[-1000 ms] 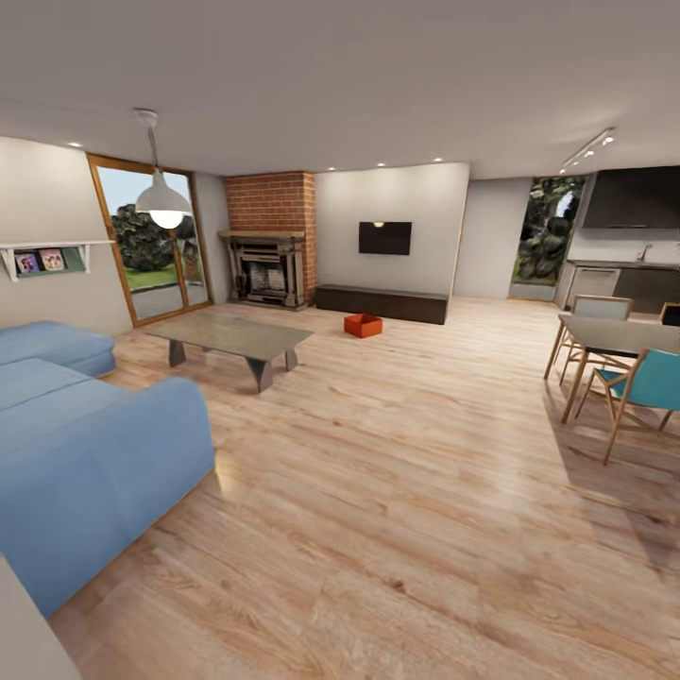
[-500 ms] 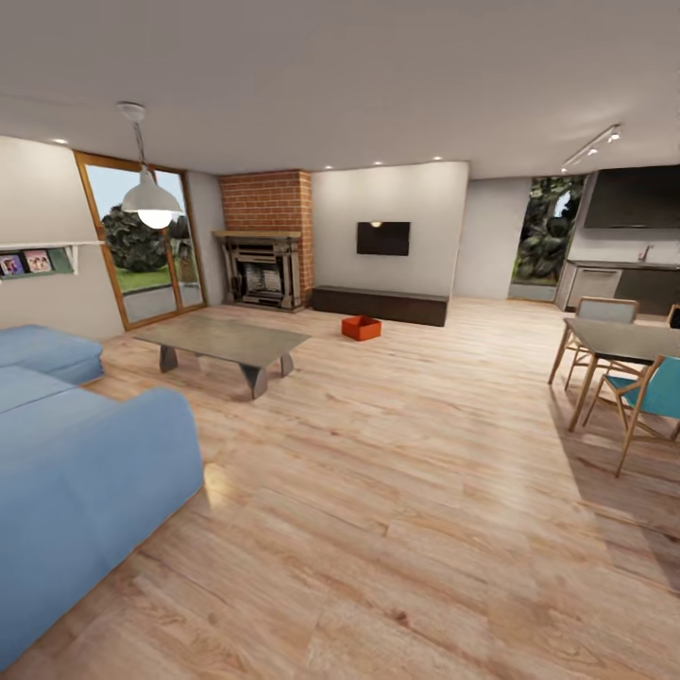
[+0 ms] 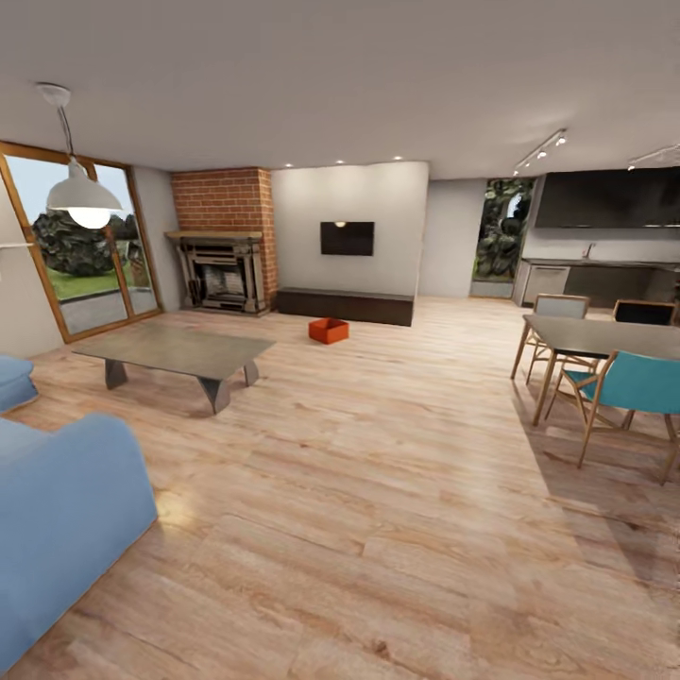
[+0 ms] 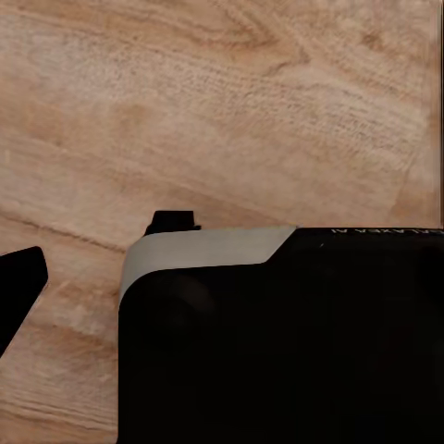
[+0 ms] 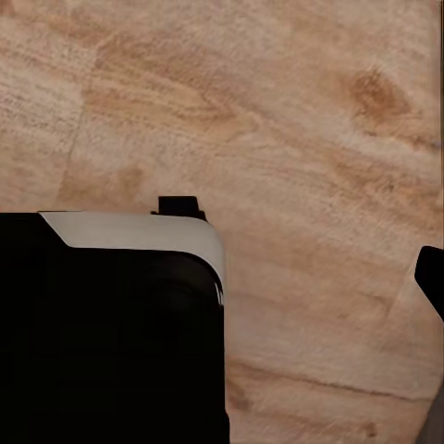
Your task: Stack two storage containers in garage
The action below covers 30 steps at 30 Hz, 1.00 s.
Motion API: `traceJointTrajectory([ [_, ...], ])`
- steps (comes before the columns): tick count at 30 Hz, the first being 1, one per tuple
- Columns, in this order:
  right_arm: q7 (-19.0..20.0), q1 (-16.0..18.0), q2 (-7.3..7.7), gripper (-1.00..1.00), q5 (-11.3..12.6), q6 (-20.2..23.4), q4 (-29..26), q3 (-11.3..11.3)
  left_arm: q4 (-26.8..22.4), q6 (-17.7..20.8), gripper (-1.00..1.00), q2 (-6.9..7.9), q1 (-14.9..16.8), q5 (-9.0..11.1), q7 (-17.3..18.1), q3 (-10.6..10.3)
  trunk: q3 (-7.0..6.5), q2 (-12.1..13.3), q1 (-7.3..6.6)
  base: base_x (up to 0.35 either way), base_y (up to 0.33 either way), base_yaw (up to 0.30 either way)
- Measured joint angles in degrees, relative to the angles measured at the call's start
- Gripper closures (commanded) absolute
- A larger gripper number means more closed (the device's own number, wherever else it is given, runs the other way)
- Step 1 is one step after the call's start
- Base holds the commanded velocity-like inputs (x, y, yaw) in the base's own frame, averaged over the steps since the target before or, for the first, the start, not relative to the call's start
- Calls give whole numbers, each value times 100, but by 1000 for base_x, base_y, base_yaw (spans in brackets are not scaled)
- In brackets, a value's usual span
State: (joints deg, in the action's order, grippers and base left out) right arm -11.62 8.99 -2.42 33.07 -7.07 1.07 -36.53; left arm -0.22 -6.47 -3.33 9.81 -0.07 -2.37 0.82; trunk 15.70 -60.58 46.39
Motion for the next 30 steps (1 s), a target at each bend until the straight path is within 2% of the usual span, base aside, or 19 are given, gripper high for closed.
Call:
traceJointTrajectory([
  [17,0,1,-9,-100,8,2,1,0,-2,0,-100,0,-1,0,0,0,0,0,0,317,0,-13],
  [30,0,0,-9,-100,9,0,2,0,0,0,-100,0,0,0,0,0,0,0,0,317,0,-218],
])
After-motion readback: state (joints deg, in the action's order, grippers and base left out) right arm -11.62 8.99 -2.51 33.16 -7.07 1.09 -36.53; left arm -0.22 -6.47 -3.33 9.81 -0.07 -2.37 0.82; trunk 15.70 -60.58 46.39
